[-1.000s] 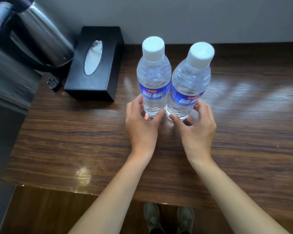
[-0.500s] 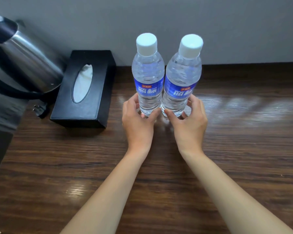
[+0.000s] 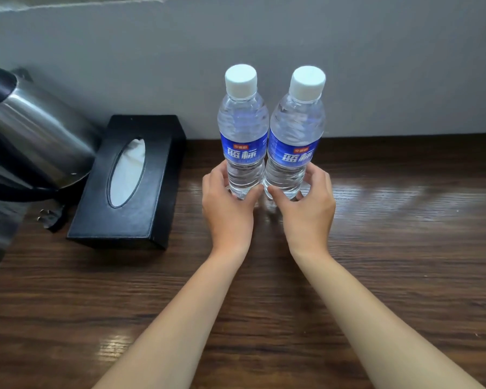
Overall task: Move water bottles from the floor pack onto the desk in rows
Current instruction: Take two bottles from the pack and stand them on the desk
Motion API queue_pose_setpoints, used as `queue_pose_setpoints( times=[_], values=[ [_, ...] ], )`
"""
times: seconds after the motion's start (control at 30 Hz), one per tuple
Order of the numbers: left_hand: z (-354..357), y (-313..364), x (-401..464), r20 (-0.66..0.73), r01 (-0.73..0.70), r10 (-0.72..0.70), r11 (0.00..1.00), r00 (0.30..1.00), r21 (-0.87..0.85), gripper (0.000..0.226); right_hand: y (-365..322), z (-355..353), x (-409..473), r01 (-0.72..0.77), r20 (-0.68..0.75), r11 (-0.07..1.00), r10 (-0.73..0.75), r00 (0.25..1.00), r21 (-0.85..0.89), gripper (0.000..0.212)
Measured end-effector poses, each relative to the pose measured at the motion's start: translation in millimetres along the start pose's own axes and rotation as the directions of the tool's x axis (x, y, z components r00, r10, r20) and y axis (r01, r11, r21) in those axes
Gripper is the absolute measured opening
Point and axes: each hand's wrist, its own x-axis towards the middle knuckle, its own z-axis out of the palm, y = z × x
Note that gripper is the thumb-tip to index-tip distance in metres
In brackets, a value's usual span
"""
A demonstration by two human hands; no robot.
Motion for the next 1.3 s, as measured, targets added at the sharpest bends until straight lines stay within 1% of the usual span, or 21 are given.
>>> queue_pose_setpoints(
  times=[0.53,0.97,1.3],
  values=[
    [20.8,6.0,37.6,-0.005,-0.023,0.023,1.0,1.0,0.0,0.059,-1.8,21.1,36.5,0.012,-0.021,1.0,-0.012,1.0,-0.001,0.06],
    [31.7,11.2,59.4,-0.02,-0.026,0.027,0.998,0.999,0.058,0.057,-2.0,33.3,60.9,0.015,-0.017,0.999,-0.016,1.0,-0.039,0.059],
    [37.9,15.6,70.3,-0.018,-0.054,0.057,0.991,0.998,0.12,0.055,-5.4,39.9,72.4,0.009,-0.039,0.997,-0.012,0.999,-0.076,0.06]
  ],
)
